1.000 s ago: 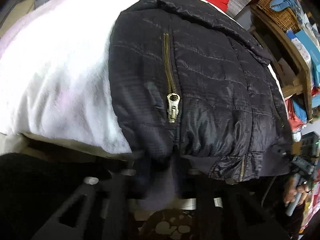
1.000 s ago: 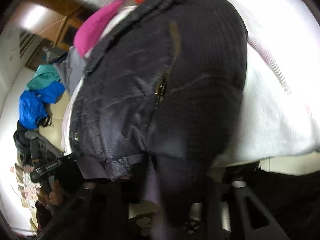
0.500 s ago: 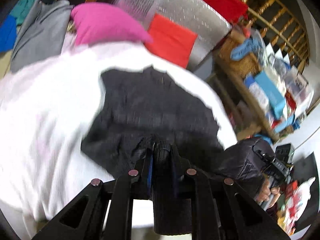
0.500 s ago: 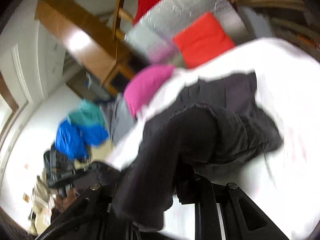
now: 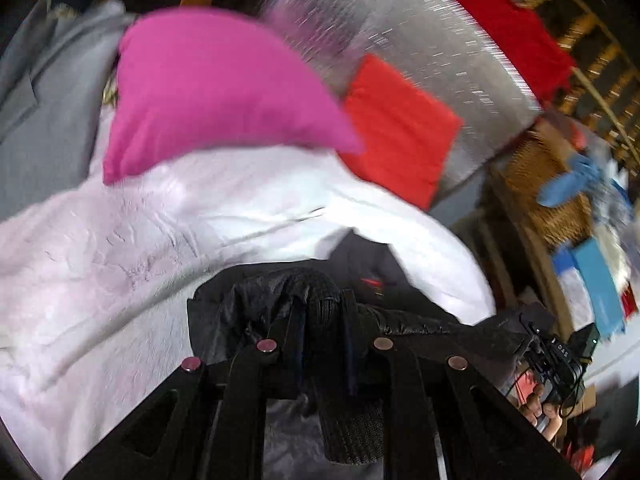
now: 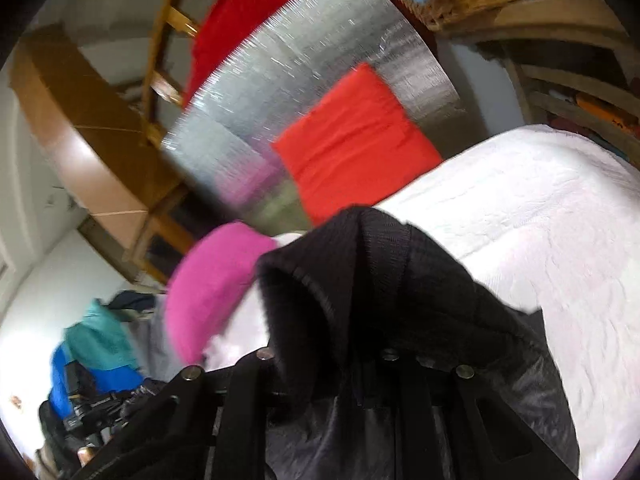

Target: Fold large clothes

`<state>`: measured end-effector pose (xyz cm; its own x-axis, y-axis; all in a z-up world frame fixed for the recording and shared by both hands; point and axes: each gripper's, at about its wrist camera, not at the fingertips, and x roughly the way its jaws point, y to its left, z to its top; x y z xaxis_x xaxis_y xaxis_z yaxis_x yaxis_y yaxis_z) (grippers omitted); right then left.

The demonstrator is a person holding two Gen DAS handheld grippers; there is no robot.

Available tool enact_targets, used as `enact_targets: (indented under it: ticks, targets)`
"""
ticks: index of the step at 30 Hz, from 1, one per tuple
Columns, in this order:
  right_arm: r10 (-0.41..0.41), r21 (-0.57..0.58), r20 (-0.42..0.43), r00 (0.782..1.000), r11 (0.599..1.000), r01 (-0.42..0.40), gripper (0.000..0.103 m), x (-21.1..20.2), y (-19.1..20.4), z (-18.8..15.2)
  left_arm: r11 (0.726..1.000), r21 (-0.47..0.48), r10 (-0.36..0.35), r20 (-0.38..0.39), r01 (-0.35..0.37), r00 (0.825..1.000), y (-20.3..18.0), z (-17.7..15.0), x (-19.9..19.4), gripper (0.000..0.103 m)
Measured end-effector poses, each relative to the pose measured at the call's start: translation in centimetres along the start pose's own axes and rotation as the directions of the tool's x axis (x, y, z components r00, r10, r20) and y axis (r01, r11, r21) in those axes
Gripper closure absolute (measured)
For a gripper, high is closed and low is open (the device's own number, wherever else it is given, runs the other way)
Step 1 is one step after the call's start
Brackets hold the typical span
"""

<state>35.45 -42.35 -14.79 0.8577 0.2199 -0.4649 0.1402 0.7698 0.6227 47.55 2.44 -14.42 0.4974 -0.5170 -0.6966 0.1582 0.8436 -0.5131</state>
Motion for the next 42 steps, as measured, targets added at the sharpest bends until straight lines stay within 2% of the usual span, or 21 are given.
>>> enact_targets:
  ticks: [1,4,7,11,14,16,18,19,20,22,23,26,29,30,31,32,33,34,37,40,42]
  targets:
    - [-0.02,0.0,-0.004,1.0,1.0,0.02,0.091,1.3,-0.3,0.3,1.0,-0.013,0.013,-0.013,-0.013,1.0,0.6,0.4,1.7,0.086]
    - [-0.07,0.034,-0.008,0.997,0.997,0.071,0.09,5.4,-3.0,1.4,0.998,-0.05,0.037,-0.051,-0.039,0.998,2.5,0.8,5.9,0.086]
    - [-0.088,0.082,-0.036,0.995,0.993,0.091,0.09,8.3,-5.5,1.3,0.996,-0.078,0.032,-0.066,-0.037,0.997,3.6,1.1,8.6,0.086]
    - [-0.101,0.126,-0.064,0.993,0.986,0.108,0.087,10.8,-7.7,1.0,0.997,-0.056,0.048,-0.073,-0.052,0.996,4.1,1.3,11.2,0.082]
    - [-0.044,0.257,-0.08,0.996,0.964,0.063,0.067,10.9,-9.9,1.0,0.99,-0.136,0.013,-0.1,-0.026,0.995,5.5,1.2,12.4,0.081]
    - [0.022,0.338,-0.032,0.999,0.941,-0.01,0.025,8.9,-11.0,1.4,0.984,-0.177,-0.053,-0.096,0.036,0.994,5.9,1.1,11.3,0.073]
    - [0.027,0.358,0.026,0.999,0.933,-0.035,0.018,7.0,-11.3,1.8,0.984,-0.172,-0.059,-0.052,0.05,0.997,5.6,0.9,9.1,0.058]
    - [0.03,0.35,0.06,0.998,0.935,-0.049,0.018,5.2,-11.5,2.0,0.987,-0.16,-0.035,-0.008,0.033,0.999,5.3,0.7,7.4,0.044]
    - [0.017,0.332,0.055,0.998,0.943,-0.034,0.018,3.7,-11.5,2.1,0.989,-0.149,-0.016,0.028,0.02,0.999,5.0,0.4,5.7,0.035]
    - [-0.023,0.28,0.01,1.0,0.96,0.02,0.018,1.5,-11.2,1.6,0.994,-0.107,-0.01,0.083,0.019,0.996,3.9,-0.9,2.1,0.032]
    - [-0.062,0.241,-0.012,0.998,0.969,0.063,0.018,0.2,-11.0,1.0,0.996,-0.086,0.01,0.084,-0.003,0.996,3.4,-1.7,1.0,0.027]
    - [-0.154,0.147,-0.073,0.985,0.976,0.163,0.018,-2.1,-10.7,-1.2,0.991,-0.066,0.123,0.04,-0.121,0.992,2.4,-5.4,-1.2,0.024]
    - [-0.233,0.084,-0.122,0.965,0.966,0.244,0.02,-3.0,-10.7,-4.2,0.97,-0.085,0.225,-0.032,-0.227,0.974,2.8,-9.3,-1.2,0.024]
    - [-0.271,0.075,-0.142,0.952,0.956,0.283,0.024,-2.6,-10.8,-5.2,0.961,-0.111,0.251,-0.041,-0.254,0.967,3.3,-10.3,-1.1,0.024]
    - [-0.294,0.069,-0.156,0.943,0.949,0.307,0.036,-2.2,-11.0,-5.9,0.948,-0.136,0.284,-0.041,-0.287,0.958,3.9,-11.2,-0.9,0.024]
    - [-0.319,0.049,-0.176,0.931,0.942,0.332,0.043,-1.5,-11.1,-6.7,0.934,-0.149,0.321,-0.045,-0.324,0.946,4.5,-11.9,-0.4,0.024]
    - [-0.346,0.018,-0.189,0.919,0.935,0.355,0.055,-0.9,-11.0,-7.3,0.926,-0.149,0.342,-0.056,-0.347,0.938,4.8,-12.1,-0.1,0.024]
    - [-0.358,-0.004,-0.186,0.915,0.932,0.363,0.061,-0.5,-10.8,-7.8,0.921,-0.138,0.358,-0.069,-0.364,0.931,5.1,-12.2,0.5,0.024]
    - [-0.389,-0.03,-0.117,0.914,0.921,0.388,0.076,-1.1,-9.9,-7.8,0.935,-0.133,0.326,-0.042,-0.329,0.944,5.2,-12.1,1.4,0.024]
    - [-0.365,-0.055,0.003,0.931,0.929,0.365,0.08,-2.8,-7.9,-6.6,0.933,-0.084,0.35,-0.015,-0.35,0.937,4.3,-11.4,2.8,0.024]
    - [-0.386,-0.097,0.037,0.922,0.917,0.388,0.08,-2.6,-7.1,-6.5,0.924,-0.062,0.377,-0.011,-0.377,0.926,3.9,-11.2,3.6,0.024]
